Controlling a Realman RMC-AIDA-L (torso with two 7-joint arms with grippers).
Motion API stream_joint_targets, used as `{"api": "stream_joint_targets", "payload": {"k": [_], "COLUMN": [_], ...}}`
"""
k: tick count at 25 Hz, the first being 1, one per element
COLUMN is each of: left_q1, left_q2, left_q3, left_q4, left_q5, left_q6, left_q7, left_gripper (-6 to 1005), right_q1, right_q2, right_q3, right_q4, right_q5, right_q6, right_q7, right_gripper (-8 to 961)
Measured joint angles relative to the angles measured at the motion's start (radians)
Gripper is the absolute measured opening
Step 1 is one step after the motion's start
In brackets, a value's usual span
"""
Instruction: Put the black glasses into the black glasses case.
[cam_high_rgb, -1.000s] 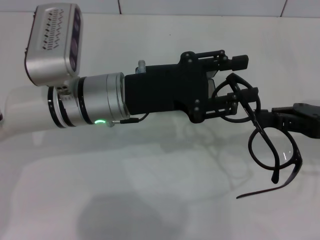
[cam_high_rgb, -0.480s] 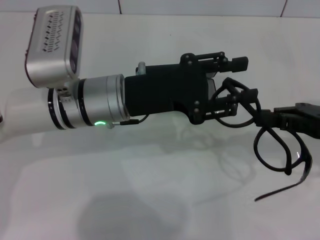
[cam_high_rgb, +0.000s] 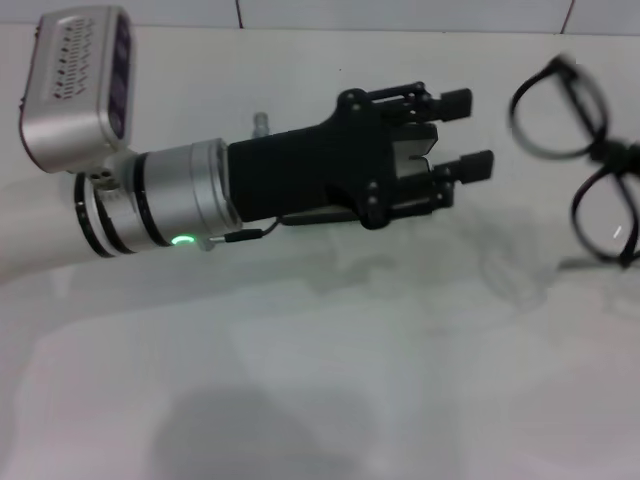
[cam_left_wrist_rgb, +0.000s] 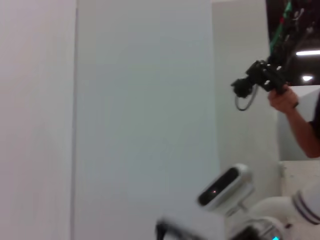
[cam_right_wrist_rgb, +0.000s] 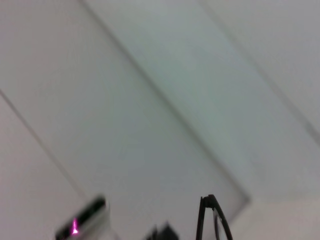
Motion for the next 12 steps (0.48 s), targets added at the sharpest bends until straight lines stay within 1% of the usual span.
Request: {"api": "stream_joint_targets", "payload": {"k": [3,7,9,11,12], "left_q1": [0.02,0.04,0.039,0.027,0.019], "left_q2": [0.006,0.011,0.01,0.005,0.002], "left_q3": [-0.034,-0.051,-0.047,-0.044,-0.042], "left_q4": [-0.004,-0.001,-0.004,-0.007,-0.007], "left_q5": [0.004,0.004,0.018,0.067,0.099], "left_q6": [-0.019,-0.064,-0.087,-0.1,-0.1], "left_q7": [0.006,0.007,0.006,0.0,-0.004], "left_gripper": [575,575,575,575,575], "right_q1": [-0.024,-0.05,-0.053,-0.048,-0.038], "right_q2": [-0.002,-0.001,0.007,0.021,0.033], "right_q3": [0.065,0.08,0.08,0.081,0.081], "right_q4": [0.0,-0.001,-0.001,0.001,-0.001], "right_q5": [0.053,0.155,0.198,0.22,0.229], "right_q6": [-0.023,-0.047,-0.042,-0.019,0.004], "right_q7": [-0.026,-0.047,-0.055,-0.064,-0.073], "right_gripper": [61,61,61,61,61]}}
